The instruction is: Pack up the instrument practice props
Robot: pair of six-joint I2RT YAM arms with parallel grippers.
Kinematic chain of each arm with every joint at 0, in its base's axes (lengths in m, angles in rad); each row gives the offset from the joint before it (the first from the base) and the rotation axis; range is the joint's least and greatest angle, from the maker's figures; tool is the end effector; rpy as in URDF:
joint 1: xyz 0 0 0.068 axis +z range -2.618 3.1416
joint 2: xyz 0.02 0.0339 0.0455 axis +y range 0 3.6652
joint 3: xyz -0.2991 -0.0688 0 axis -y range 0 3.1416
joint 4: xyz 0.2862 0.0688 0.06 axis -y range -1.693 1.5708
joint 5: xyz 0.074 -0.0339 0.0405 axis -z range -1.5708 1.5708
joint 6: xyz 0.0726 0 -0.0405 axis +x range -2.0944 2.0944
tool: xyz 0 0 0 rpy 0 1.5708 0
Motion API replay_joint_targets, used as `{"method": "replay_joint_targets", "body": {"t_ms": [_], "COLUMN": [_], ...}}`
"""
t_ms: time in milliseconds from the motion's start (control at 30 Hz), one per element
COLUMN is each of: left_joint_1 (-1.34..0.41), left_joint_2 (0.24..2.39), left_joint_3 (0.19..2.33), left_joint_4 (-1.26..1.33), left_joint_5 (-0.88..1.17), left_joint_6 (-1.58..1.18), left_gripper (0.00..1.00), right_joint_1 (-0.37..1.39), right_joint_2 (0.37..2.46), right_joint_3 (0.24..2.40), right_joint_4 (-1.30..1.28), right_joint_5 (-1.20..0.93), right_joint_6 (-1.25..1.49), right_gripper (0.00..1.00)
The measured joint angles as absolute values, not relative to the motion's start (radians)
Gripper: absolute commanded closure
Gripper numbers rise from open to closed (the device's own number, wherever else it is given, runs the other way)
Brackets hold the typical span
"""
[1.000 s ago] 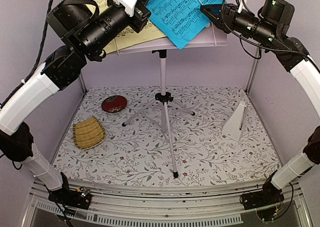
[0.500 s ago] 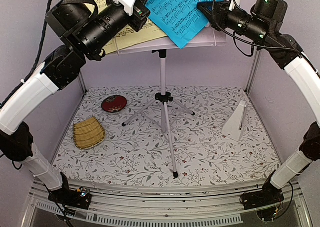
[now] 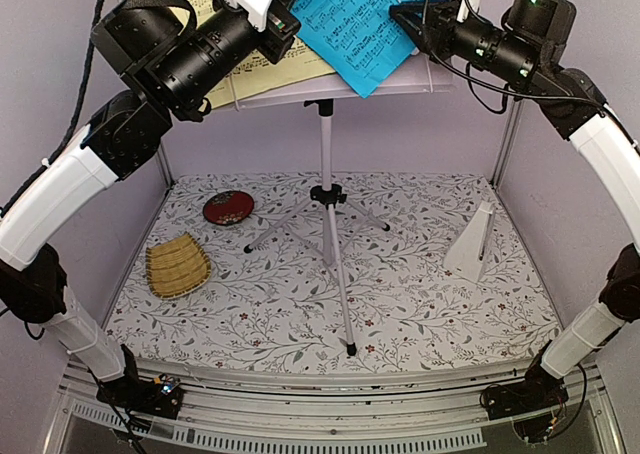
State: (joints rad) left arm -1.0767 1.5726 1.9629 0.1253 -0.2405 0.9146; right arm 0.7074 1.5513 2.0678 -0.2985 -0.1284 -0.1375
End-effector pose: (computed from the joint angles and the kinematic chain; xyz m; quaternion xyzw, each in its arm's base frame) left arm 0.1993 -0.3335 0.6482 0.3630 0.3589 -0.0092 0.8599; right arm 0.2797 0.2514 0.6376 -0.3018 0.5493 0.2573 0.7356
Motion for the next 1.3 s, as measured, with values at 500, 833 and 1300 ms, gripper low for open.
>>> {"method": "replay_joint_targets", "body": {"t_ms": [500, 833, 1300], "left_joint_1": [-1.077, -1.077, -1.077], "left_joint_2": [1.573, 1.573, 1.573], "left_joint_3": [1.963, 1.963, 1.964], "left_joint_4": [0.123, 0.122, 0.122], "left_joint_5": [-0.241, -0.241, -0.245], "left_joint_6": [0.915, 0.915, 0.910], "left_gripper": [1.00, 1.00, 1.00], "right_joint_1": [0.708, 0.708, 0.707], "right_joint_2": [1.538, 1.554, 1.567], "right_joint_3": [2.068, 2.070, 2.046], "right_joint_4": [-0.300, -0.299, -0.251], "right_joint_5": [-0.042, -0.022, -0.062], "right_joint_6": [-0.169, -0.168, -0.165], "right_gripper": [0.71, 0.75, 0.99]}}
